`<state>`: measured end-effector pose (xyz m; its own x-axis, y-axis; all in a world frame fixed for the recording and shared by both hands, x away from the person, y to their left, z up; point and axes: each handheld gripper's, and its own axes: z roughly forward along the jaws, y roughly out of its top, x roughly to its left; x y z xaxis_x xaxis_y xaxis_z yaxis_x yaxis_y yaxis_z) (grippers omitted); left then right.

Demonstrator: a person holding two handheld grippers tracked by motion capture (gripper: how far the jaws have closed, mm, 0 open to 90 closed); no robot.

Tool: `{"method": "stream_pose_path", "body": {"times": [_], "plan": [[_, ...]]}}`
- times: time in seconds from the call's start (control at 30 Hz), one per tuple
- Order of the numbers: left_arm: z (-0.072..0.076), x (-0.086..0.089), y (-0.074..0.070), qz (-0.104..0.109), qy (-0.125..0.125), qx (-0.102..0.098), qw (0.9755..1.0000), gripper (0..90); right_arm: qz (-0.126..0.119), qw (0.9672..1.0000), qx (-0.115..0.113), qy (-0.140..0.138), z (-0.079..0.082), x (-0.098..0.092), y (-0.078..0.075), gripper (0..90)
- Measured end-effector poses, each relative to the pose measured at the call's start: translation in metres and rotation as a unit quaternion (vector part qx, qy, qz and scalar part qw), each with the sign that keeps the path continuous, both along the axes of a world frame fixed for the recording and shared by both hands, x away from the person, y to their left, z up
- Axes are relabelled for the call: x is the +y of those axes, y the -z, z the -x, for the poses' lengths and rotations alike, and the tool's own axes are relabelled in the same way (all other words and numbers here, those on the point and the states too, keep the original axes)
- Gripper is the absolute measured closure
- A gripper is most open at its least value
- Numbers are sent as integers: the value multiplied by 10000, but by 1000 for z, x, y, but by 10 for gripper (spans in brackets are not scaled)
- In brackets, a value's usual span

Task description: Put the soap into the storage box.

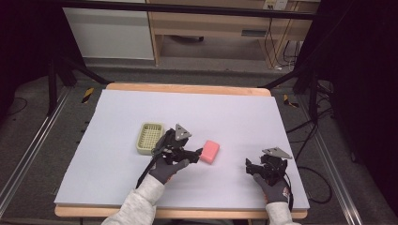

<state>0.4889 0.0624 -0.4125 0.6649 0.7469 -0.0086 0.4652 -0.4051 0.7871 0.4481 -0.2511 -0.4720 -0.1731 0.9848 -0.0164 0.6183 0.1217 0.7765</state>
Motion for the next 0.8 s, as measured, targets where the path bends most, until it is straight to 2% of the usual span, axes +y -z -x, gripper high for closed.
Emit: {"method": "stream_pose_path", "body": {"times": [0.13,0.3,0.43,0.8], "plan": [[-4,-9,1,-25,21,-14,10000,173,-19,10000,27,-5,0,0,0,72],[-8,-22,9,-62,72,67,9999,172,-32,10000,-9,0,2,-1,-2,72],[-12,-32,14,-172,119,125,9997,172,-70,10000,20,22,2,-3,-2,72],[-20,-47,22,-325,92,214,9992,173,-51,10000,14,4,2,-4,-2,73]]}}
